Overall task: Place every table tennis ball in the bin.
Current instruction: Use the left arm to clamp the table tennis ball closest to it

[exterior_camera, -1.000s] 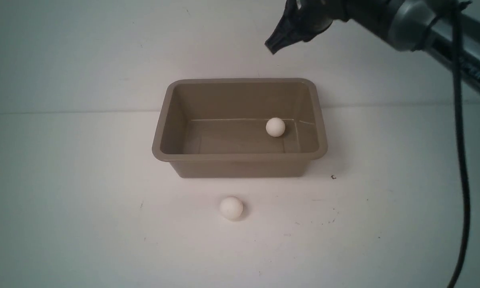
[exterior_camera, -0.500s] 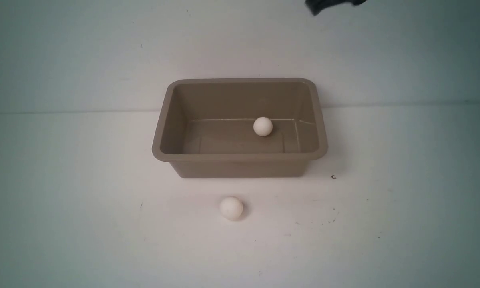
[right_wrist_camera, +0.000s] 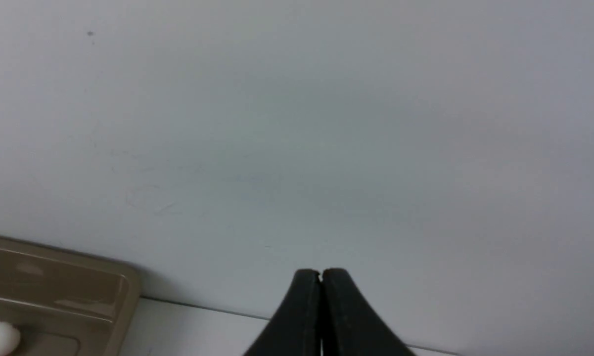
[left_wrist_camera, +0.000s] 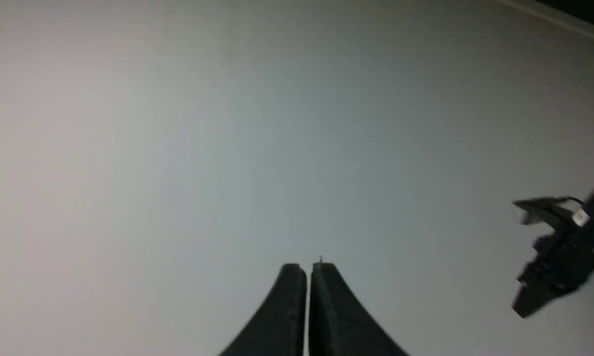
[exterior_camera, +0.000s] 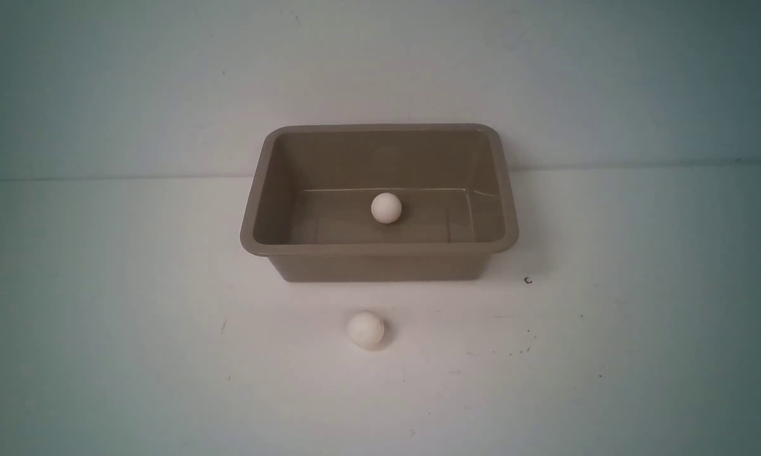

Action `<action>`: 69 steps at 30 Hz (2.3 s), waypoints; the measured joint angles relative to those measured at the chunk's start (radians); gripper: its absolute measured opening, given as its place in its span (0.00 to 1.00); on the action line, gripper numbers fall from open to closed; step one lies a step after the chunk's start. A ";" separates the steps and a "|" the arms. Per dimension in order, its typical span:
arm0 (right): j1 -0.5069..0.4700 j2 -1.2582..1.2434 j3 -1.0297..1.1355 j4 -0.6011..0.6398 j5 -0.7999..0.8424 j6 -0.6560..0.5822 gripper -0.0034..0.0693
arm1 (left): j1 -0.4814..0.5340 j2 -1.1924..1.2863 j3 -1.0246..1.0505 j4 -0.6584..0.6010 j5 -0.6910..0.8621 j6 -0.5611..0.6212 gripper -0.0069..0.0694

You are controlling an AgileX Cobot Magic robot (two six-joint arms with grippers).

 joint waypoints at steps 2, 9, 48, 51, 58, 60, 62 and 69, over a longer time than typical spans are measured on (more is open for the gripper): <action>-0.005 -0.025 0.012 0.026 0.000 -0.018 0.02 | 0.000 -0.002 -0.030 0.055 0.056 -0.078 0.09; -0.006 -0.139 0.276 0.021 0.000 -0.045 0.02 | 0.000 0.059 -0.283 0.759 0.481 -0.729 0.09; -0.006 -0.838 1.298 0.121 -0.189 0.029 0.02 | 0.007 1.089 -0.385 1.253 0.392 -0.530 0.09; -0.006 -0.838 1.298 0.123 -0.189 0.029 0.02 | 0.007 1.098 -0.368 1.252 0.473 -0.462 0.09; -0.006 -0.838 1.298 0.123 -0.189 0.029 0.02 | 0.007 1.104 -0.238 1.238 0.660 -0.507 0.09; -0.006 -0.838 1.298 0.123 -0.191 0.029 0.02 | 0.007 1.104 -0.205 1.237 0.605 -0.604 0.09; -0.006 -0.838 1.298 0.123 -0.196 0.029 0.02 | 0.007 1.104 -0.179 1.237 0.455 -0.702 0.09; -0.006 -0.838 1.299 0.124 -0.196 0.029 0.02 | -0.088 1.099 -0.180 1.252 0.110 -0.667 0.09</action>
